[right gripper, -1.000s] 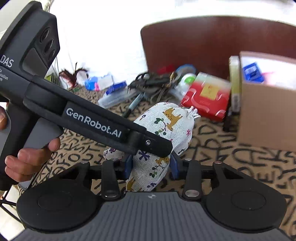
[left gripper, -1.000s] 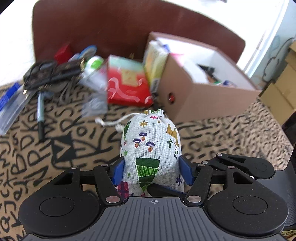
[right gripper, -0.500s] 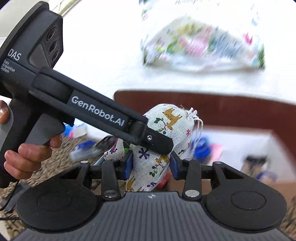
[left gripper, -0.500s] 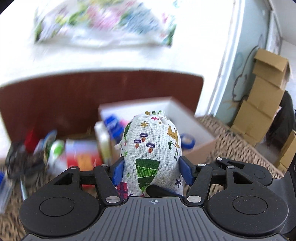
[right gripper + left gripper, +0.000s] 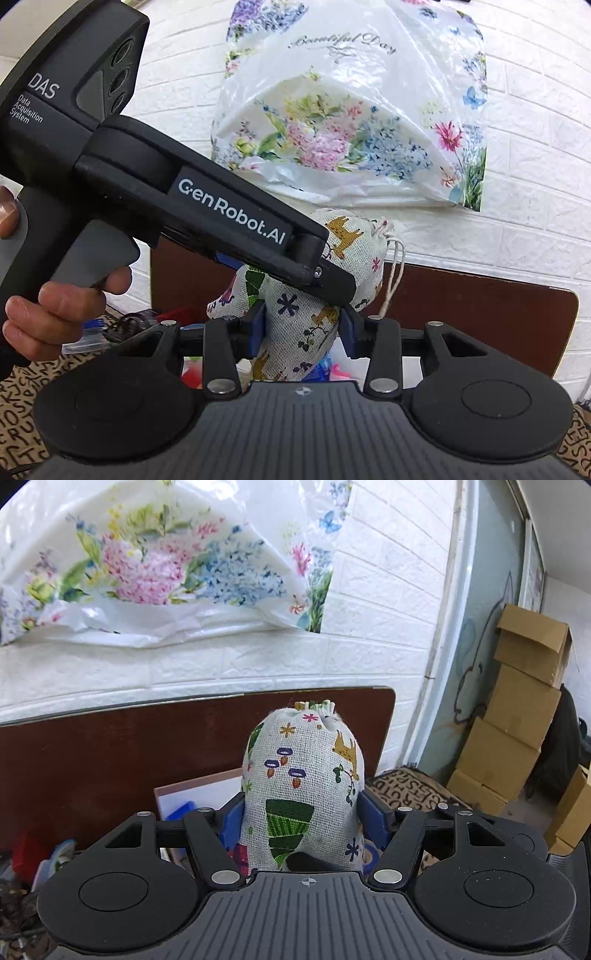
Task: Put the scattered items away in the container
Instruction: 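Carry the floral pouch with the left gripper into the cardboard box and release, then withdraw the open left gripper back toward the marker on the table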
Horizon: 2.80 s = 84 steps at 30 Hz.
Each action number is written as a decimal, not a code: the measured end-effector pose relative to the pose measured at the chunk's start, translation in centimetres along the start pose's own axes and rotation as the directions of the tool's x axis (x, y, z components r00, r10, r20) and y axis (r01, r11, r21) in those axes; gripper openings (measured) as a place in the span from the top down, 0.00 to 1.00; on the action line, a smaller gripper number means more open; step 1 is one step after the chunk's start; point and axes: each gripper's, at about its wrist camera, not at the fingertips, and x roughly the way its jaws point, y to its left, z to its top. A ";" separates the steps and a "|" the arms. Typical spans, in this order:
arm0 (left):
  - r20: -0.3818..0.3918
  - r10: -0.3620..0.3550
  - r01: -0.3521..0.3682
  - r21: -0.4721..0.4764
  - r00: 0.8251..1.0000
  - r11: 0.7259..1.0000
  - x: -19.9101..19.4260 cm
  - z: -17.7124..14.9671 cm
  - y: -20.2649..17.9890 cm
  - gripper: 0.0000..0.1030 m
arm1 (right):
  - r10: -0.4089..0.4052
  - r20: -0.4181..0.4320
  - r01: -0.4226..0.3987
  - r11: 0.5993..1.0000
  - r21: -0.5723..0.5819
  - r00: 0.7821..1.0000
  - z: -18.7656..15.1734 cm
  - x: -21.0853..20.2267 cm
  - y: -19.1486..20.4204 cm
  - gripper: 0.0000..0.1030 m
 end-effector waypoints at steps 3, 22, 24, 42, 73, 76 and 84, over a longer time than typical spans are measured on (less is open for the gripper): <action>-0.011 -0.017 0.016 -0.024 1.000 1.000 2.6 0.4 0.7 0.26 | -0.002 -0.021 0.001 1.000 -0.010 1.000 -0.4 1.0 -1.5 0.56; -0.225 -0.010 0.004 -0.024 0.974 1.000 18.4 -1.7 4.5 0.11 | -0.086 -0.340 0.059 0.994 -0.089 0.936 -5.9 12.3 -8.2 0.43; -0.250 0.062 -0.060 0.015 0.966 0.998 19.0 -2.4 4.3 0.09 | -0.170 -0.394 0.131 0.984 -0.123 0.903 -6.2 13.4 -8.2 0.37; -0.236 0.090 -0.084 0.036 0.968 0.996 14.1 -3.2 2.5 0.08 | -0.143 -0.326 0.117 0.988 -0.096 0.935 -3.9 9.3 -5.4 0.04; -0.080 0.311 -0.317 -0.074 0.947 0.946 -4.4 -12.3 -0.8 0.00 | -0.048 -0.152 0.056 0.997 0.049 0.987 -5.0 -3.9 6.0 0.00; -0.090 0.351 -0.359 -0.086 0.932 0.929 -6.1 -13.9 -0.3 0.00 | -0.009 -0.174 0.017 0.999 0.046 0.985 -5.7 -4.1 7.9 0.00; -0.130 0.428 -0.444 -0.140 0.894 0.885 -10.3 -17.5 2.4 0.00 | 0.090 -0.220 -0.081 0.995 0.053 0.971 -6.9 -4.1 12.5 0.00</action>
